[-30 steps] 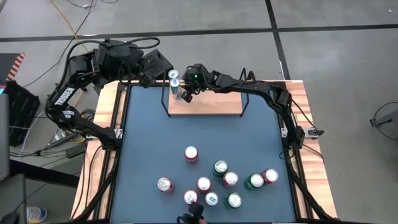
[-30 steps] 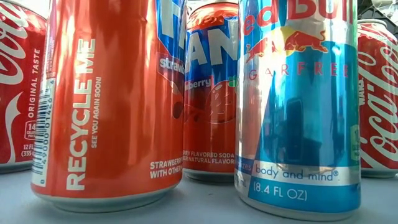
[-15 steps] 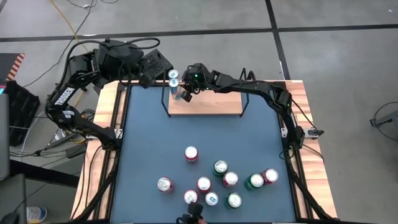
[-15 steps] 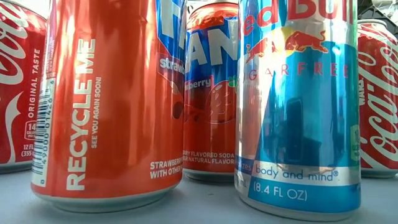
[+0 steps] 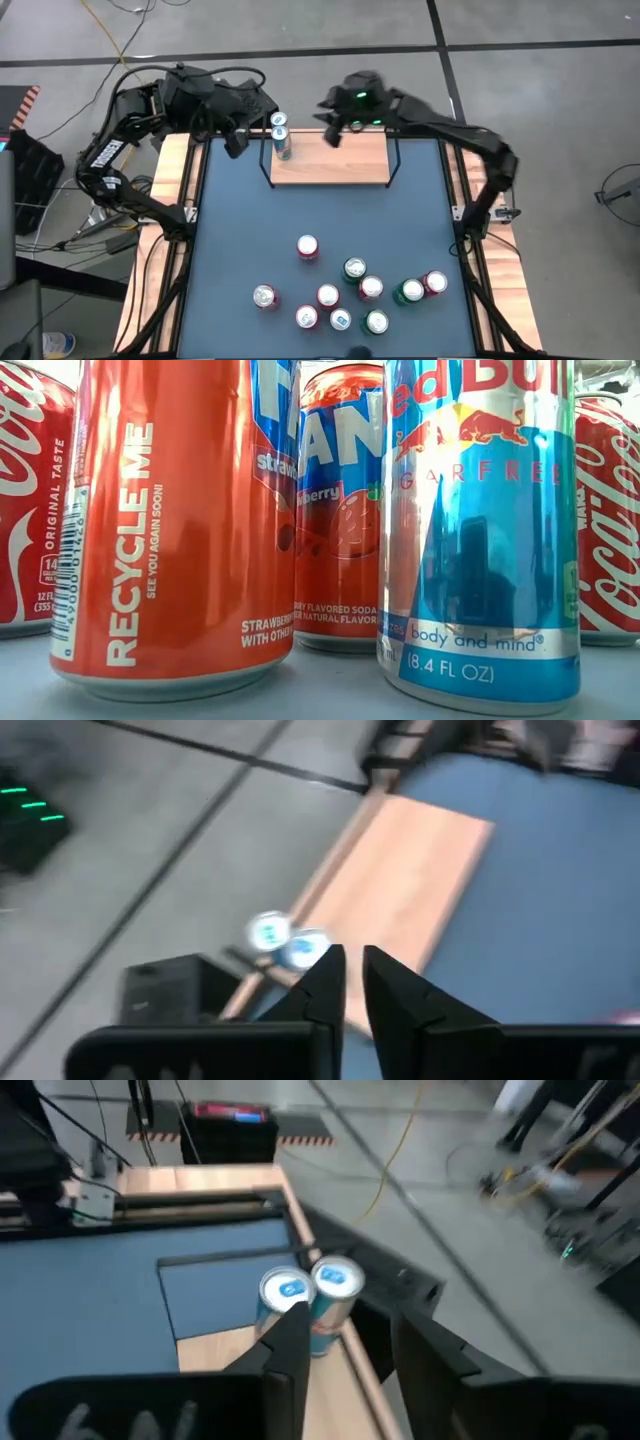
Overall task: Place canned beverage on shelf
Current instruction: Put the blue soda can on the shelf aligned with the other blue soda cans
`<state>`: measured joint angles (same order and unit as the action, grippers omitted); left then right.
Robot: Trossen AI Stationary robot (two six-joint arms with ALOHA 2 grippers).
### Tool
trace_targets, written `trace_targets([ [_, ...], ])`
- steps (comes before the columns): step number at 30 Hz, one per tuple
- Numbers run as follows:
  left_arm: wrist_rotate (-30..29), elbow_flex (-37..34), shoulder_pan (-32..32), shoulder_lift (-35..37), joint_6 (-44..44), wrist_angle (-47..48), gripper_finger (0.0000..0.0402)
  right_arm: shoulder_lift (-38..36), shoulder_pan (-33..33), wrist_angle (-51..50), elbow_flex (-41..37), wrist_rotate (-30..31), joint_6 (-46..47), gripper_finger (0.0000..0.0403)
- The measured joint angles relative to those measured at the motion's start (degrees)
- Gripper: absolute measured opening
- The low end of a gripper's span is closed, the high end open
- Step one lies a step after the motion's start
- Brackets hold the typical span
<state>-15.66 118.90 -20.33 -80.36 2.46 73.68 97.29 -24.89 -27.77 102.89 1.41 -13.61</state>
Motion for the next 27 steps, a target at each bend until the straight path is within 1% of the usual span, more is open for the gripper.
trace_targets([
  [3,5.3,-0.1,1.2,-1.2,0.9,-0.7,0.0058,-6.9,0.0,-3.9,0.0,0.0,-2.5,0.0161],
  [7,6.7,-0.1,3.3,-3.7,-4.1,-1.5,0.009,-14.0,0.0,-10.3,0.0,0.0,-3.4,0.0203],
  [9,7.7,-0.1,4.2,-5.4,-3.7,-1.6,0.0102,-17.0,0.1,-13.4,0.0,0.0,-2.6,0.022],
  [11,10.5,-0.1,5.2,-7.3,-2.1,-1.2,0.0112,-19.9,0.1,-16.9,0.0,0.0,-1.0,0.0233],
  [16,18.4,-0.1,8.1,-12.3,1.4,-1.1,0.0133,-25.1,0.2,-24.9,0.0,0.0,3.1,0.024],
  [20,25.4,-0.1,9.9,-15.7,1.4,-0.6,0.0141,-27.9,1.9,-30.4,0.0,0.0,5.8,0.024],
  [24,33.6,-0.2,10.5,-17.3,1.1,-1.0,0.0142,-29.6,3.9,-35.0,0.0,0.1,7.7,0.024],
  [26,36.4,-0.2,11.0,-17.3,0.3,-1.3,0.0142,-30.1,4.4,-37.0,0.0,0.6,8.7,0.024],
  [27,36.9,-0.2,11.6,-17.3,0.0,-1.5,0.0142,-30.3,4.5,-37.8,0.0,1.4,9.4,0.024],
])
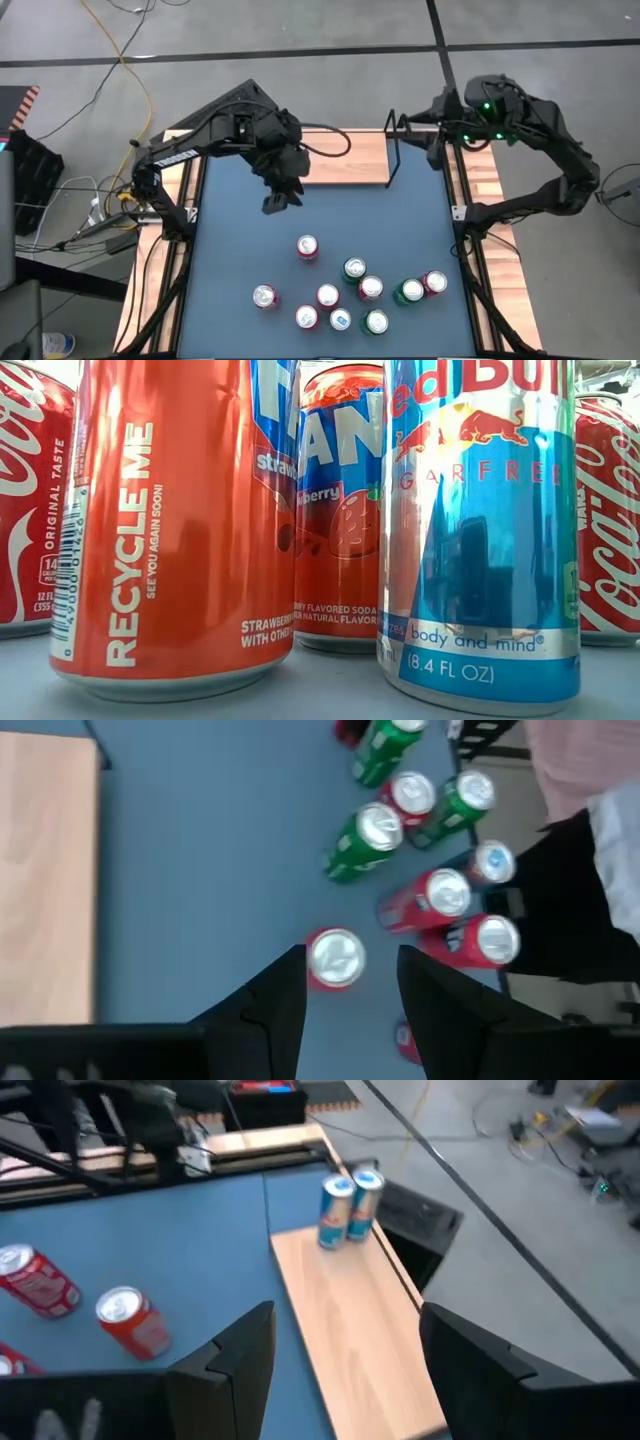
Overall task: Place canned beverage on shelf
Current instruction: Put the blue soda can on the shelf aligned with the other blue soda cans
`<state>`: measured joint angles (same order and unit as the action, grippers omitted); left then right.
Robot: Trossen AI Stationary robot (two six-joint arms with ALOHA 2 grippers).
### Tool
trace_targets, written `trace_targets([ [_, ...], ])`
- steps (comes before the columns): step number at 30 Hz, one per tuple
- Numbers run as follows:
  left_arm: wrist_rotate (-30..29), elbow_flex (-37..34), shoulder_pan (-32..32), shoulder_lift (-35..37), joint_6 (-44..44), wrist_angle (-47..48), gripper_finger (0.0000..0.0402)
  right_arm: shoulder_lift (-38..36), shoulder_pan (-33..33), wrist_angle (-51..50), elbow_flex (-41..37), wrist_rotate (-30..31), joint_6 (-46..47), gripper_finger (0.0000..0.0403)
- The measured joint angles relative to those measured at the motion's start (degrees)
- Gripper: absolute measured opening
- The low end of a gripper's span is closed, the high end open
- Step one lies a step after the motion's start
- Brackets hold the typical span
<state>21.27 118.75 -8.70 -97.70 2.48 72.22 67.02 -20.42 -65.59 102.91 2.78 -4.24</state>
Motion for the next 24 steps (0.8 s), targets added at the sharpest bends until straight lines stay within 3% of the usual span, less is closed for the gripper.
trace_targets([
  [4,-1.2,0.0,4.5,0.0,-1.0,0.4,0.0142,-0.1,0.2,-2.7,0.0,1.8,2.4,0.024],
  [9,-3.4,0.0,14.4,0.2,-5.9,1.3,0.0142,0.0,0.2,-4.3,0.0,1.7,3.9,0.024],
  [16,-21.4,0.0,29.7,0.1,-13.8,-5.6,0.0142,0.1,0.2,-4.4,0.0,1.7,3.9,0.024],
  [24,-41.1,0.1,39.5,-2.7,-12.8,-27.5,0.0142,0.0,0.2,-4.5,0.0,-0.3,1.2,0.024],
])
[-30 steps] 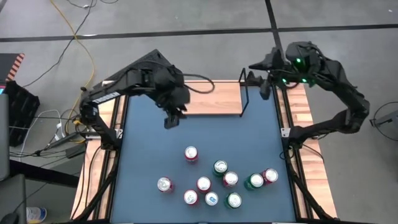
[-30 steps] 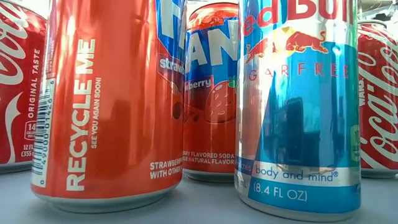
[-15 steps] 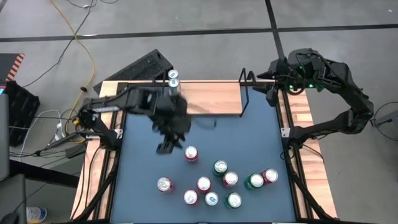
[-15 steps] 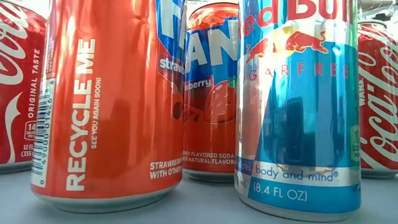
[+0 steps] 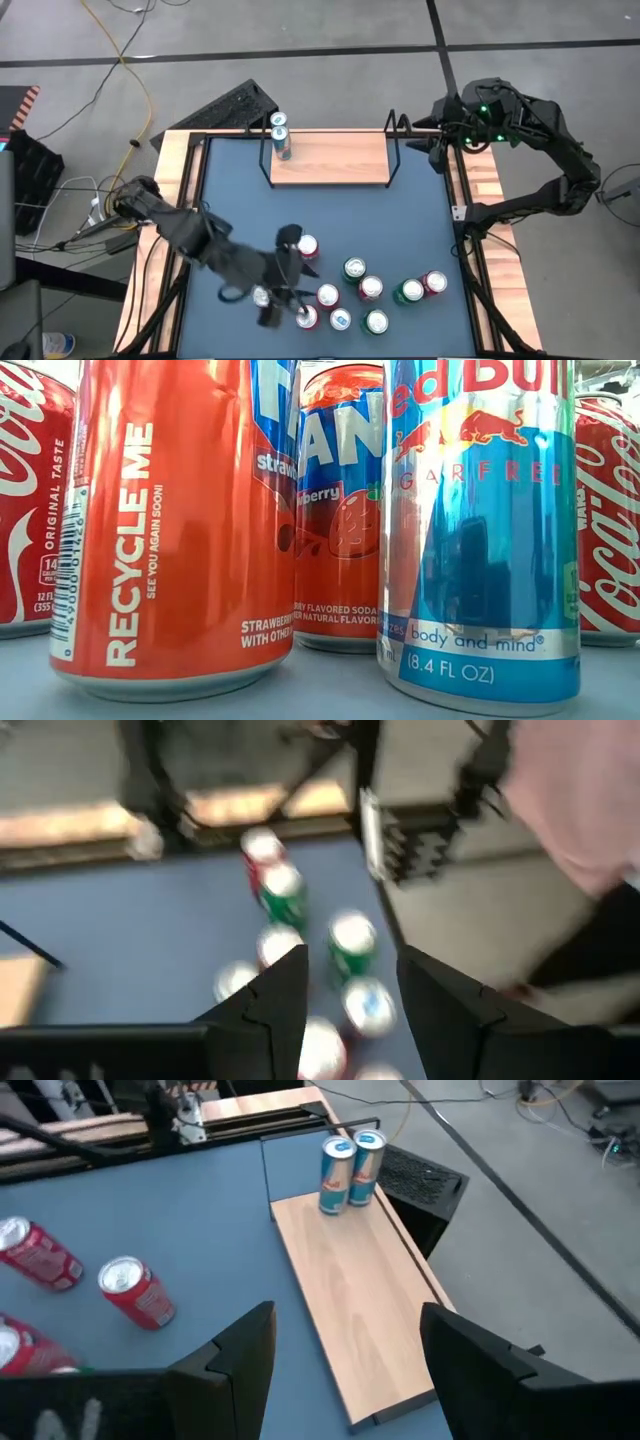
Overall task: Place canned beverage on shelf
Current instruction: Put the blue soda can on the shelf aligned with the other blue soda cans
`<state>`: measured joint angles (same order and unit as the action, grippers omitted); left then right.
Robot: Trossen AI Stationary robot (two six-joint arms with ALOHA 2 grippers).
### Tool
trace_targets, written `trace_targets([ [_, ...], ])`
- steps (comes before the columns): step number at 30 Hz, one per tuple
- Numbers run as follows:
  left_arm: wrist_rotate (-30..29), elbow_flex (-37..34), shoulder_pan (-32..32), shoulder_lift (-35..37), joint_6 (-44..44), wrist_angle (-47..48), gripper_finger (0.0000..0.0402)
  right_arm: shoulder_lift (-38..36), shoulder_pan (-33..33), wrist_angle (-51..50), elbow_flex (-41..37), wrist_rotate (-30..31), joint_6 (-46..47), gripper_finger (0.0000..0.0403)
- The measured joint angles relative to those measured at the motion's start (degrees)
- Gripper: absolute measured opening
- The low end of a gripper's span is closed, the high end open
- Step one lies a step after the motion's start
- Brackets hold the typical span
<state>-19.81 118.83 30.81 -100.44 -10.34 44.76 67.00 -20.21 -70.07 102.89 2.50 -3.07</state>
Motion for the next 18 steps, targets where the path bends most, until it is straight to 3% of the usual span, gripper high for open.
trace_targets([
  [2,-4.7,-0.1,0.5,-2.5,1.4,-6.1,0.0142,0.0,0.3,0.0,0.0,-1.1,-0.2,0.024],
  [5,-5.3,-0.1,0.7,-6.0,1.5,-12.9,0.0143,0.0,1.5,-0.7,0.0,-2.7,-1.0,0.024],
  [11,3.2,-0.1,0.5,-12.6,-1.7,-16.4,0.0165,0.0,5.0,-4.5,0.0,-2.9,-1.7,0.024],
  [18,8.0,-0.1,0.4,-16.0,-2.5,-16.2,0.0215,0.0,8.5,-6.4,0.0,-2.9,-1.6,0.024],
])
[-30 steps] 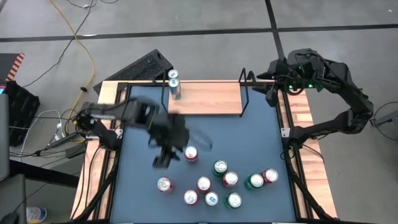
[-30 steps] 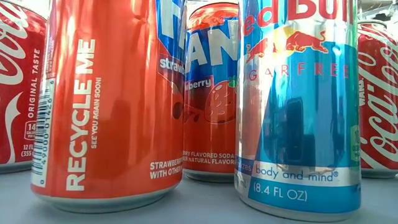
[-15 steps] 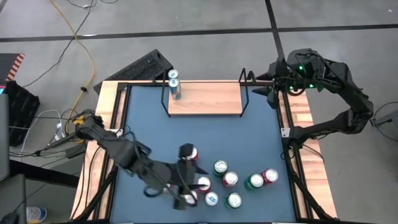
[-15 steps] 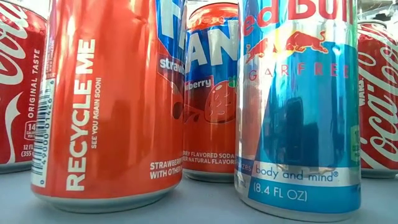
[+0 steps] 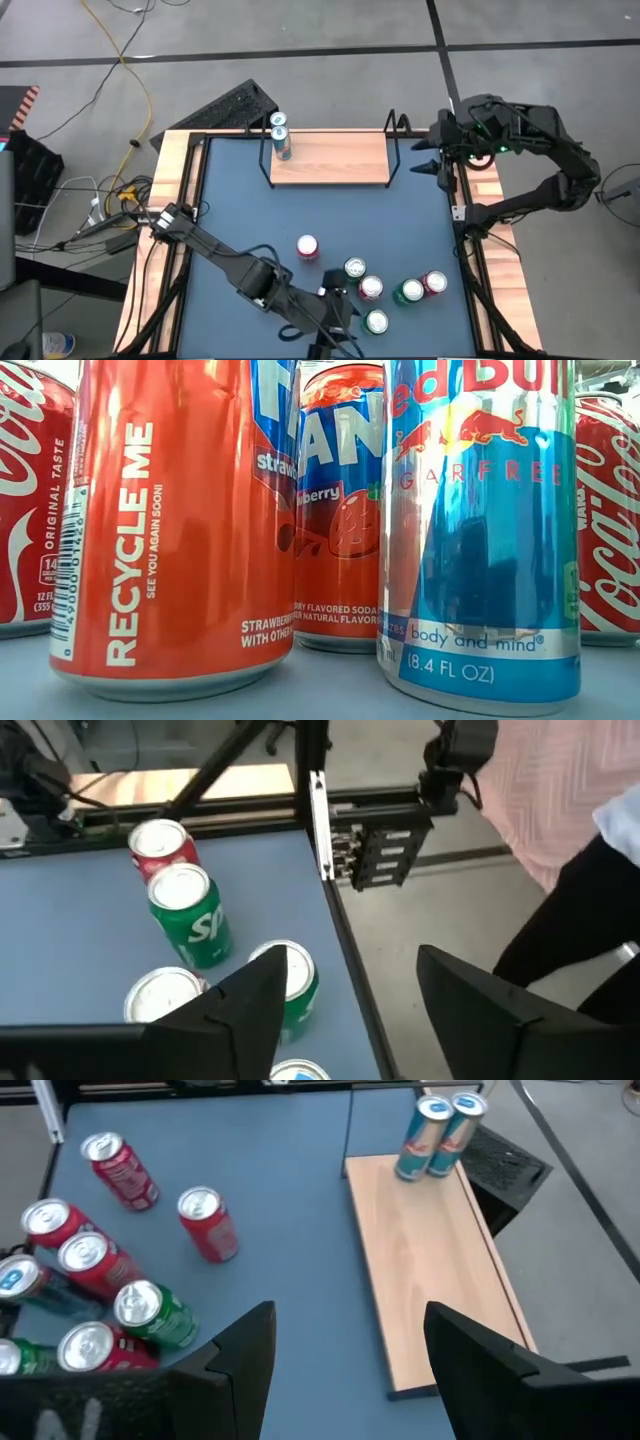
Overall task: Place canned beverage on shelf
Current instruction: Put the blue soda can on the shelf aligned with the other blue soda cans
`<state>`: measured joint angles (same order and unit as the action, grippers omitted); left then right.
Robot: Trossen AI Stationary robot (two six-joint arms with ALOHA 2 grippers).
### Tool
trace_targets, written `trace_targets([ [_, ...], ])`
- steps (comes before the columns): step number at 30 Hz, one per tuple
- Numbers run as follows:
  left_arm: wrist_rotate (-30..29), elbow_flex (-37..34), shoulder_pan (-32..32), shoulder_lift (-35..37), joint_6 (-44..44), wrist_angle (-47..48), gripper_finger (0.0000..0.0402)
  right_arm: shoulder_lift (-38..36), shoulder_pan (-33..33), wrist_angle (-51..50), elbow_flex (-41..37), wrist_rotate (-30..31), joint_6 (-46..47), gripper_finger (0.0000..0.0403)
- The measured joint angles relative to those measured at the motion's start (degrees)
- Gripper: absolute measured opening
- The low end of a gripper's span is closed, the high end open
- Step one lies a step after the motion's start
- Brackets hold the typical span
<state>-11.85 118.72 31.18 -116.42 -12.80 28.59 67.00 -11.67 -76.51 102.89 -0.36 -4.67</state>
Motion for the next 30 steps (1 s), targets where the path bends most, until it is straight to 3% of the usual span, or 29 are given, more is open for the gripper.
trace_targets([
  [10,5.4,0.0,-1.4,0.0,4.5,13.0,0.0268,0.0,2.1,0.0,0.0,0.1,1.0,0.024],
  [20,11.0,0.0,-3.6,-1.1,12.2,13.7,0.0271,0.0,2.1,0.2,0.0,0.3,2.8,0.024],
  [30,9.5,0.0,-4.3,-4.0,16.7,13.8,0.0271,0.1,2.1,0.2,0.0,0.3,3.4,0.024],
])
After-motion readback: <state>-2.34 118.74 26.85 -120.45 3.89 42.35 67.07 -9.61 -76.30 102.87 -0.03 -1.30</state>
